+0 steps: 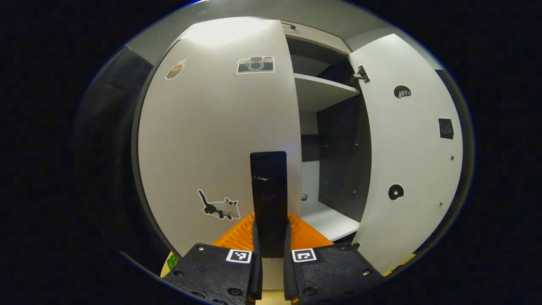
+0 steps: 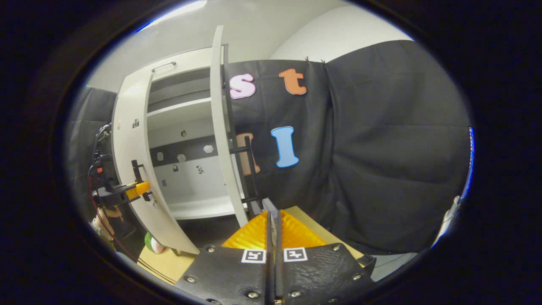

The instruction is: Open the right door of the double-door shoe cabinet with the right hand, and open the left door with the left hand.

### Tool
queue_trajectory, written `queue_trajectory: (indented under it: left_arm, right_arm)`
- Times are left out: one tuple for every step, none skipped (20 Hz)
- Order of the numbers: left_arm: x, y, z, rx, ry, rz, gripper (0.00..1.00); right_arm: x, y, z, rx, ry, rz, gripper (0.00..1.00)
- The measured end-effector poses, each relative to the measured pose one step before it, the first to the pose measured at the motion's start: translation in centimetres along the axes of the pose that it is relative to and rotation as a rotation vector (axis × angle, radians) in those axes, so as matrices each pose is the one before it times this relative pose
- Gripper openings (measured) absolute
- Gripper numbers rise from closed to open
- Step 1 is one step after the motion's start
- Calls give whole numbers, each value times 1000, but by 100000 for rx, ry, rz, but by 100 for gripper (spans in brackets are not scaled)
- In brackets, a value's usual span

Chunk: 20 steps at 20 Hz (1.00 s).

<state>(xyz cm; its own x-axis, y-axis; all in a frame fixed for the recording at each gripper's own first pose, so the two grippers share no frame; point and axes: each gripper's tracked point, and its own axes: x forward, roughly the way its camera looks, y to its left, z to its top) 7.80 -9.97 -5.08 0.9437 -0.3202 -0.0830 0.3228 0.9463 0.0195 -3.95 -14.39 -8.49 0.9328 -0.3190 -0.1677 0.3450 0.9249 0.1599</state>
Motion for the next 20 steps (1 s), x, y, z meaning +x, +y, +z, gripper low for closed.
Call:
queue_trajectory:
  left_arm:
    - [-476,65,-65,-411,128,-391,21]
    - [-383,92,55,-252,159,-143,21]
    - [-362,57,-79,-5,395,192,21]
    - [-336,95,-19,97,139,352,21]
    - [-343,55,-18,20,119,286,20]
    - [-353,67,17,-263,211,152,20]
    - [-294,88,21,-343,262,160,20]
    - [-374,177,-12,-240,269,215,20]
    - [-308,97,-66,-66,-9,230,20]
    - [-336,70,42,33,-83,155,20]
    - [-408,105,1,-51,72,230,21]
    - [-405,194,-15,-65,81,280,20]
    - [-338,90,-45,-22,-25,373,20]
    - [-423,128,0,-78,-111,400,20]
    - [-367,143,14,-82,-99,344,19]
    - [-388,179,-6,-122,10,346,20]
    - [-339,189,-28,-9,-77,447,20]
    - [-329,171,12,69,-43,511,20]
    - [-325,117,-18,66,-20,571,20]
    - [-310,186,-2,-166,126,700,20]
  right_arm:
    - [19,348,33,-192,104,1034,1]
    - [67,408,-84,-170,292,1162,1]
    - [38,288,-22,-212,217,1012,1]
    - [265,415,91,-329,230,954,1]
    - [7,207,33,-327,199,894,1]
    - [114,339,52,-345,173,807,1]
    - [51,204,92,-286,166,824,1]
    - [84,178,-138,-266,311,756,1]
    - [94,73,-54,-182,419,618,1]
    - [314,238,-47,-72,486,522,1]
    - [113,152,-28,79,318,691,1]
    - [245,354,26,-55,299,820,1]
    - [19,153,37,-423,205,801,1]
    - [142,178,-101,-987,184,524,1]
    - [33,-110,15,-1168,193,102,1]
    - [185,26,-28,-1075,388,43,1]
    - [37,-80,-88,-744,471,46,1]
    - [120,18,29,-373,223,209,1]
    - [12,-70,65,133,86,330,1]
    - [239,102,19,356,88,575,1]
